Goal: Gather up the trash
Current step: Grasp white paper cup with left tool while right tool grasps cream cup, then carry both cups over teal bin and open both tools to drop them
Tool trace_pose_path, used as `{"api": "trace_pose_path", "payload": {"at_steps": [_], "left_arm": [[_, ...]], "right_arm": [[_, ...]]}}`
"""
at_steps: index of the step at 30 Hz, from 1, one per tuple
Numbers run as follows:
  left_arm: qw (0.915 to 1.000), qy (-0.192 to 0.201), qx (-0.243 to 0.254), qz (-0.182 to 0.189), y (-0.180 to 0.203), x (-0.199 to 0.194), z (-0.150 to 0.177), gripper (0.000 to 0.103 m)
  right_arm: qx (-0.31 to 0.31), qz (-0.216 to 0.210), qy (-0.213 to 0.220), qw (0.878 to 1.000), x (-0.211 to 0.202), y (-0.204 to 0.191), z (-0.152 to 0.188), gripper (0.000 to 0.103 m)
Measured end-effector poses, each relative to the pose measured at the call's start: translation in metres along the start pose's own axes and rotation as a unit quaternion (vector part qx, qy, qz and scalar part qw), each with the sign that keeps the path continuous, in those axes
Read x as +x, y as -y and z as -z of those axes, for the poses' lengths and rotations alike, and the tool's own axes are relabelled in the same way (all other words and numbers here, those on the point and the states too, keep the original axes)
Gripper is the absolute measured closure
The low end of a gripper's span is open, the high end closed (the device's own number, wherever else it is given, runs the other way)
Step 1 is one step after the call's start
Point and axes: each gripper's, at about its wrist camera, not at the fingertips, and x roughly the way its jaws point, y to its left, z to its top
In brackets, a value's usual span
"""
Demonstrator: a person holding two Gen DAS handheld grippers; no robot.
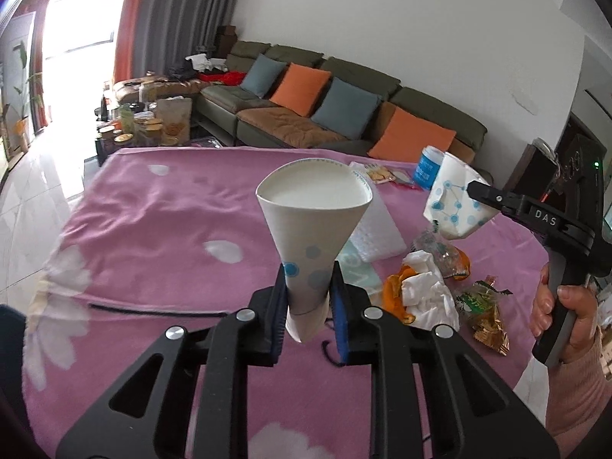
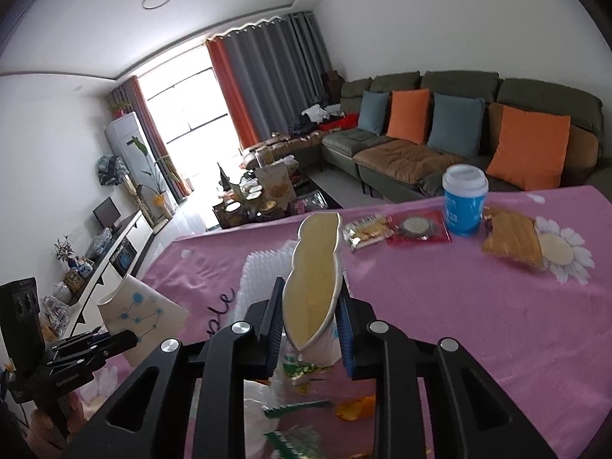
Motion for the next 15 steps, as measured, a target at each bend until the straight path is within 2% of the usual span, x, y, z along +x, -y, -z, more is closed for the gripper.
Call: {"api": "trace_pose_path", "payload": {"at_steps": [8,15], "left_arm": [[0.9985,0.029,-0.027,-0.039,-0.027,-0.05,0.011,0.082],[0.9944,0.043,-0.056,-0.079,-0.055,-0.094,0.028,0.082]], "right_arm": [[-0.044,-0.055,0.024,0.997,-0.016,-0.042,-0.006,0.08],[-0.074,-0.135,0.006,0.988,-0.007,-0.092,0.0,0.08]]}}
